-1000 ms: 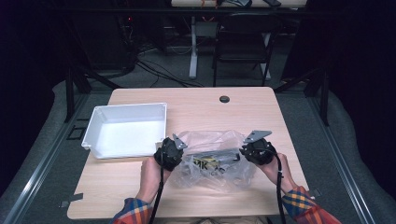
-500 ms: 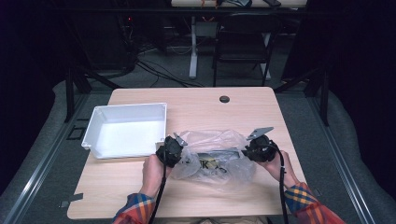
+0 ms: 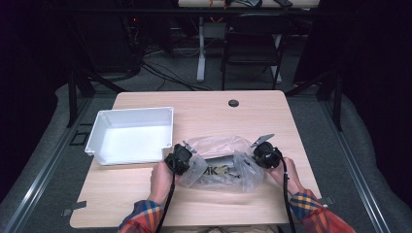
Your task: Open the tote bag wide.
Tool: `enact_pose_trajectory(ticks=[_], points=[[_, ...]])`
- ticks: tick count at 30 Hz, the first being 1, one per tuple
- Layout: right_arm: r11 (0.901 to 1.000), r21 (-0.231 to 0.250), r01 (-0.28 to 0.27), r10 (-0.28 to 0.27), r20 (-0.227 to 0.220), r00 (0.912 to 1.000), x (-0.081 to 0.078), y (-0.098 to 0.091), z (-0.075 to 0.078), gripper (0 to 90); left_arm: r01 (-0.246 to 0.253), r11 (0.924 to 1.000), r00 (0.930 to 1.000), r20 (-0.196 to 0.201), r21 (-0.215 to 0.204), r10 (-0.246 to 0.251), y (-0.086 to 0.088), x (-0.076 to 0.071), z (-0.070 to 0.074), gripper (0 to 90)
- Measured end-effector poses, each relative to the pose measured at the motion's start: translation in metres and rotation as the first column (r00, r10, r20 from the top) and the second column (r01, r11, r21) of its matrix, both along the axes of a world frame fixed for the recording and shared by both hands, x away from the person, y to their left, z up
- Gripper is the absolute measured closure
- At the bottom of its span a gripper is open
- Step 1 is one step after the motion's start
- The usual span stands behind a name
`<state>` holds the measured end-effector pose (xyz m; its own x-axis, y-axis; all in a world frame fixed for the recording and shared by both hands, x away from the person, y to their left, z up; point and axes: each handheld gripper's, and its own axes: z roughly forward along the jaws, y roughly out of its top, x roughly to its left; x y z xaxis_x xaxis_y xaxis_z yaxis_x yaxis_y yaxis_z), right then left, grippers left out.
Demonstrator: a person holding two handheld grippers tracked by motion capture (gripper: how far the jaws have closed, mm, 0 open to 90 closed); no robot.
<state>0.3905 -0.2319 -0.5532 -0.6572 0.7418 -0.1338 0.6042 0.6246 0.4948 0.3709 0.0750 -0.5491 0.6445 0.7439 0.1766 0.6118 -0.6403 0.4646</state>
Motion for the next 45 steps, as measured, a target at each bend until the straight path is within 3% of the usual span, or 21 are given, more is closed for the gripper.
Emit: enact_pose_trajectory(ticks=[1, 2, 4, 7, 10, 17, 19, 23, 24, 27, 28, 29, 30, 32, 34, 36, 38, 41, 44, 45], points=[[0.9998, 0.015, 0.012, -0.012, 0.002, 0.9999, -0.001, 0.001, -0.002, 88.2, 0.003, 1.0000, 1.0000, -0.002, 0.004, -0.003, 0.000, 0.000, 0.000, 88.9], [1.0000, -0.008, 0.002, -0.002, -0.009, 1.0000, -0.001, 0.000, 0.000, 87.9, 0.002, 1.0000, 0.9999, -0.011, 0.003, -0.002, 0.000, 0.000, -0.001, 88.5], [1.0000, -0.007, 0.001, -0.002, -0.013, 0.9999, -0.002, -0.001, 0.001, 87.6, -0.005, 1.0000, 0.9999, -0.009, -0.008, 0.005, 0.003, 0.000, 0.000, 84.1], [1.0000, -0.004, -0.003, 0.003, -0.018, 0.9998, -0.004, -0.003, 0.003, 87.5, -0.032, 0.9981, 0.9994, -0.019, -0.053, 0.031, 0.011, 0.000, 0.009, 67.4], [1.0000, 0.006, 0.001, -0.001, -0.013, 0.9999, -0.005, -0.004, 0.003, 87.5, -0.056, 0.9943, 0.9984, 0.002, -0.091, 0.057, 0.020, -0.005, 0.025, 53.2], [0.9999, 0.009, 0.006, -0.006, -0.013, 0.9999, -0.007, -0.005, 0.004, 87.7, -0.073, 0.9862, 0.9937, 0.074, -0.149, 0.085, 0.041, -0.024, 0.055, 35.8], [0.9999, 0.011, 0.002, -0.002, -0.014, 0.9999, -0.007, -0.005, 0.004, 87.7, -0.061, 0.9814, 0.9923, 0.095, -0.182, 0.080, 0.043, -0.032, 0.063, 32.9], [0.9999, 0.015, 0.005, -0.005, -0.015, 0.9999, -0.007, -0.005, 0.005, 87.7, 0.033, 0.9705, 0.9925, 0.122, -0.239, -0.004, 0.031, -0.052, 0.080, 25.0], [0.9999, 0.015, 0.006, -0.005, -0.015, 0.9999, -0.007, -0.005, 0.005, 87.7, 0.072, 0.9654, 0.9929, 0.110, -0.251, -0.045, 0.023, -0.058, 0.083, 24.1], [0.9993, 0.034, 0.019, -0.019, -0.009, 0.9998, -0.007, -0.005, 0.003, 87.7, 0.161, 0.9583, 0.9850, 0.101, -0.236, -0.140, 0.001, -0.071, 0.083, 19.8], [0.9999, 0.012, 0.008, -0.007, -0.019, 0.9998, -0.007, -0.006, 0.005, 87.7, 0.176, 0.9586, 0.9825, 0.101, -0.224, -0.157, -0.005, -0.074, 0.081, 18.4], [0.9994, 0.029, 0.017, -0.016, -0.012, 0.9998, -0.007, -0.006, 0.004, 87.6, 0.196, 0.9586, 0.9788, 0.100, -0.207, -0.179, -0.011, -0.076, 0.080, 17.4], [0.9999, 0.010, 0.005, -0.005, -0.023, 0.9997, -0.007, -0.007, 0.005, 87.7, 0.203, 0.9593, 0.9771, 0.105, -0.197, -0.185, -0.017, -0.078, 0.077, 17.4], [0.9997, 0.022, 0.011, -0.011, -0.021, 0.9997, -0.007, -0.007, 0.004, 87.6, 0.213, 0.9607, 0.9751, 0.100, -0.177, -0.198, -0.025, -0.078, 0.070, 17.3], [0.9993, 0.031, 0.020, -0.019, -0.016, 0.9997, -0.007, -0.006, 0.003, 87.7, 0.201, 0.9676, 0.9744, 0.132, -0.152, -0.182, -0.027, -0.076, 0.064, 19.5], [0.9999, 0.010, 0.010, -0.010, -0.021, 0.9997, -0.006, -0.006, 0.004, 87.7, 0.186, 0.9697, 0.9753, 0.150, -0.159, -0.162, -0.024, -0.071, 0.060, 41.2], [0.9997, 0.023, 0.014, -0.013, -0.021, 0.9997, -0.006, -0.006, 0.003, 87.7, 0.169, 0.9676, 0.9776, 0.157, -0.187, -0.141, -0.018, -0.065, 0.057, 53.3], [0.9998, 0.015, 0.012, -0.011, -0.022, 0.9997, -0.006, -0.006, 0.003, 87.7, 0.132, 0.9713, 0.9838, 0.146, -0.198, -0.104, -0.010, -0.056, 0.052, 74.6], [0.9999, 0.011, 0.012, -0.011, -0.022, 0.9997, -0.005, -0.006, 0.002, 87.7, 0.071, 0.9819, 0.9902, 0.131, -0.175, -0.048, -0.004, -0.047, 0.044, 84.0], [0.9999, 0.011, 0.012, -0.012, -0.022, 0.9997, -0.005, -0.006, 0.002, 87.6, 0.053, 0.9816, 0.9918, 0.124, -0.183, -0.030, -0.001, -0.044, 0.042, 85.3]])
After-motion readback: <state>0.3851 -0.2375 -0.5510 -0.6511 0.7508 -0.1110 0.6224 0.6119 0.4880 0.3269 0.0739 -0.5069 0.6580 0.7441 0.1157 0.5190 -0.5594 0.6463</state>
